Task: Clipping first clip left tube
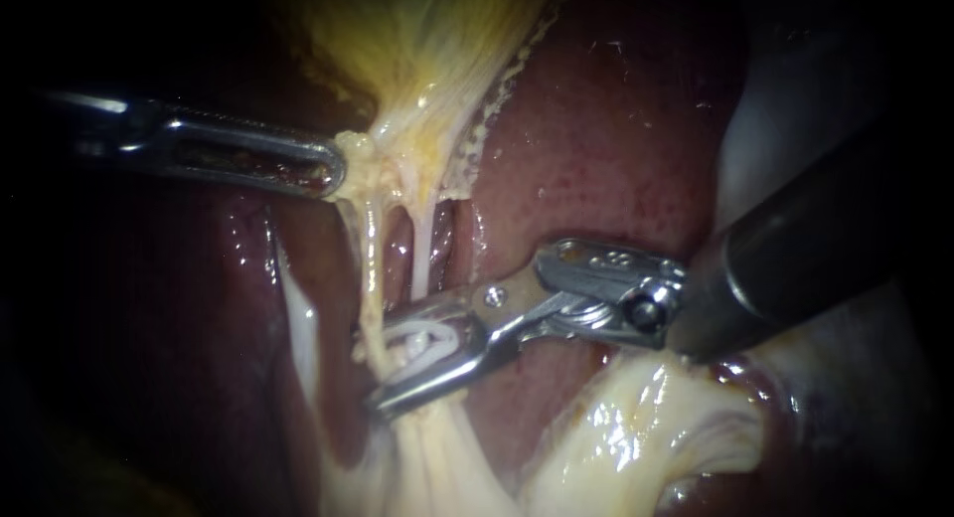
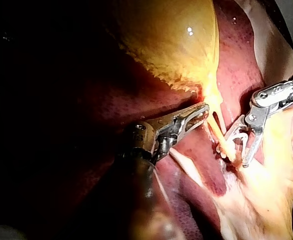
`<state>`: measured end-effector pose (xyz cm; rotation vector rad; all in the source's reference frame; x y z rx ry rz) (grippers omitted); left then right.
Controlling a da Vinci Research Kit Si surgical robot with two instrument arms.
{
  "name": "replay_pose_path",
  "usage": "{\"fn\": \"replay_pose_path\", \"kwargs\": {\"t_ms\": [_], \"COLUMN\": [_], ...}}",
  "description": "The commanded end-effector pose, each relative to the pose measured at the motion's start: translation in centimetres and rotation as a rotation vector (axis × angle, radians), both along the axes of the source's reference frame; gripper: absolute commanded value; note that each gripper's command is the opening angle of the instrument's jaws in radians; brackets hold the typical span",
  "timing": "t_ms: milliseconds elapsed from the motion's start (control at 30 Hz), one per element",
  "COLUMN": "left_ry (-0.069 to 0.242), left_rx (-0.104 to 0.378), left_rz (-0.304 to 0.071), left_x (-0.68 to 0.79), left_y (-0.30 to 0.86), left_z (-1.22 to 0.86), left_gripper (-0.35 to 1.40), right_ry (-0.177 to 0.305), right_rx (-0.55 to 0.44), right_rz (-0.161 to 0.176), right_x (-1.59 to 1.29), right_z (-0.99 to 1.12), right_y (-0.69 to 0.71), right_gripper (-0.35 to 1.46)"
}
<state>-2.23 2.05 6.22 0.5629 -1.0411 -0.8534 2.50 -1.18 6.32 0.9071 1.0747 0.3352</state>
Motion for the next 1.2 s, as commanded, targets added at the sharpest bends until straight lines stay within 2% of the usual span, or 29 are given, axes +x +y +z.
{"fn": "replay_pose_path", "kwargs": {"t_ms": [33, 200, 233, 267, 367, 467, 500, 600, 700, 1000, 1200], "left_ry": [0.000, 0.000, 0.000, 0.000, 0.000, 0.000, 0.000, 0.000, 0.000, 0.000, 0.000], "left_rx": [0.000, 0.000, 0.000, 0.000, 0.000, 0.000, 0.000, 0.000, 0.000, 0.000, 0.000], "left_rz": [0.001, 0.001, 0.001, 0.001, 0.001, 0.001, 0.001, 0.001, 0.001, 0.001, 0.001], "left_x": [0.00, 0.00, 0.00, 0.01, 0.01, 0.01, 0.01, 0.01, 0.01, 0.01, 0.00], "left_y": [0.00, 0.00, 0.00, 0.00, 0.00, 0.00, 0.00, 0.00, 0.00, 0.00, 0.00], "left_z": [-0.01, -0.01, -0.01, -0.01, -0.01, -0.01, -0.01, -0.01, -0.01, -0.01, 0.00], "left_gripper": [-0.35, -0.35, -0.35, -0.35, -0.35, -0.35, -0.35, -0.35, -0.35, -0.35, -0.35], "right_ry": [-0.019, -0.019, -0.018, -0.018, -0.048, -0.073, -0.077, -0.082, -0.083, -0.083, -0.079], "right_rx": [-0.026, -0.049, -0.056, -0.071, -0.102, -0.130, -0.133, -0.135, -0.133, -0.132, -0.135], "right_rz": [-0.014, -0.021, -0.013, 0.002, 0.083, 0.138, 0.144, 0.149, 0.148, 0.145, 0.136], "right_x": [-0.06, -0.28, -0.32, -0.36, -0.45, -0.51, -0.53, -0.54, -0.52, -0.43, -0.34], "right_z": [0.00, -0.15, -0.20, -0.27, -0.46, -0.66, -0.71, -0.81, -0.82, -0.74, -0.59], "right_y": [0.00, 0.03, 0.04, 0.05, 0.09, 0.12, 0.13, 0.13, 0.12, 0.14, 0.08], "right_gripper": [0.45, 0.45, 0.45, 0.45, 0.45, 0.45, 0.45, 0.45, 0.45, 0.45, 0.45]}}
